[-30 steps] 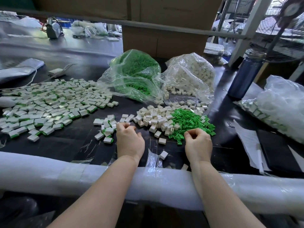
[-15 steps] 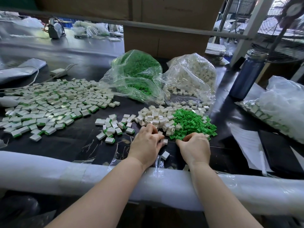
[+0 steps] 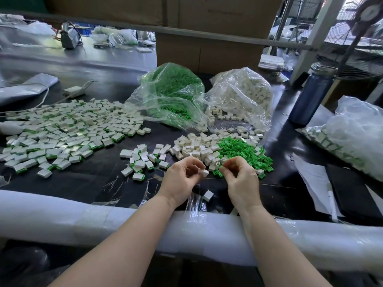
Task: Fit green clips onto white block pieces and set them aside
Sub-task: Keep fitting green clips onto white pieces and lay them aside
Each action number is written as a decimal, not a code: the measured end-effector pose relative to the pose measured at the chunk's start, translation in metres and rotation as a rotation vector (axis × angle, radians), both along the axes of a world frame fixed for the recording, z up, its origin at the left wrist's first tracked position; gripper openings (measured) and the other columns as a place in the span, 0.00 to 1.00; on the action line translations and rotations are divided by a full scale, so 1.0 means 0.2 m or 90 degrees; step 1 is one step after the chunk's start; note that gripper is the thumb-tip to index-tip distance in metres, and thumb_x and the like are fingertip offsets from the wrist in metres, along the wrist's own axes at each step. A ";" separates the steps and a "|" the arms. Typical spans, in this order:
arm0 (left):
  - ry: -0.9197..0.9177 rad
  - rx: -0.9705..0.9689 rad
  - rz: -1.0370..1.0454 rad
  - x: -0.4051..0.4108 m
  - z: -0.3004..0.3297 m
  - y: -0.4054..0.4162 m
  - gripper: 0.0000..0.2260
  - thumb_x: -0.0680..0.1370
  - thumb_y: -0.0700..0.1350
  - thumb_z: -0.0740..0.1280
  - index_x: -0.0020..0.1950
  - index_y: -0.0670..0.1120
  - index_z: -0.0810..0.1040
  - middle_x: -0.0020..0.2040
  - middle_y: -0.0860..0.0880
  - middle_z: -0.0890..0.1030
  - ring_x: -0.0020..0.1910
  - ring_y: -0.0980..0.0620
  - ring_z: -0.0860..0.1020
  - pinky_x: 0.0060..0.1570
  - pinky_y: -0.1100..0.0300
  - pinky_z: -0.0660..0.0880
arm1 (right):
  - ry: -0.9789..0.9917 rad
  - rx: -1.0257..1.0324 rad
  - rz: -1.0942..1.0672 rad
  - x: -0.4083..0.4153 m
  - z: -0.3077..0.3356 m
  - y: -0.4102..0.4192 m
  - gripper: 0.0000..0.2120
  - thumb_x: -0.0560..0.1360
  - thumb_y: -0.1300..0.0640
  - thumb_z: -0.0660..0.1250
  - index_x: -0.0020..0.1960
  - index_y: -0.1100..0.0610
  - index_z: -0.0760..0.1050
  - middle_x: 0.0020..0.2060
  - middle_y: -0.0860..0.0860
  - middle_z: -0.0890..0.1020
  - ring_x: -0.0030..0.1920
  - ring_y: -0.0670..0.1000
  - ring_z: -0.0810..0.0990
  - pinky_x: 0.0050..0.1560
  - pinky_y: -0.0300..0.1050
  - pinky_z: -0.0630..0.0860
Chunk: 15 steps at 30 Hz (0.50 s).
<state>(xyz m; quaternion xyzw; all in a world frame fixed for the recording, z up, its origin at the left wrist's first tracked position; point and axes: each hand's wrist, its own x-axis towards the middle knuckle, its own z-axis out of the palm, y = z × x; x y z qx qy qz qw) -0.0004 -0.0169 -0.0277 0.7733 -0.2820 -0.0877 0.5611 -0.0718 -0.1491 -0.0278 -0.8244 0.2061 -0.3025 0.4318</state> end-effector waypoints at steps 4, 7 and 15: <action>0.021 -0.032 -0.004 0.00 0.01 0.00 0.11 0.75 0.37 0.68 0.43 0.55 0.78 0.41 0.45 0.77 0.40 0.49 0.76 0.46 0.59 0.77 | -0.027 0.057 0.036 0.00 0.00 -0.01 0.09 0.71 0.65 0.71 0.42 0.52 0.76 0.36 0.44 0.79 0.38 0.42 0.77 0.43 0.31 0.74; 0.013 -0.022 -0.002 0.00 0.00 0.00 0.09 0.75 0.38 0.67 0.45 0.53 0.76 0.45 0.43 0.79 0.44 0.46 0.79 0.49 0.57 0.78 | -0.025 0.083 0.049 0.01 0.00 -0.01 0.09 0.70 0.66 0.71 0.40 0.52 0.76 0.36 0.46 0.80 0.38 0.45 0.78 0.45 0.35 0.76; 0.024 -0.031 -0.047 0.00 -0.01 0.00 0.12 0.76 0.37 0.66 0.45 0.56 0.77 0.42 0.48 0.78 0.40 0.53 0.77 0.47 0.64 0.76 | -0.033 0.113 0.120 0.00 0.01 0.01 0.09 0.73 0.67 0.69 0.41 0.54 0.76 0.35 0.50 0.80 0.36 0.43 0.77 0.41 0.37 0.76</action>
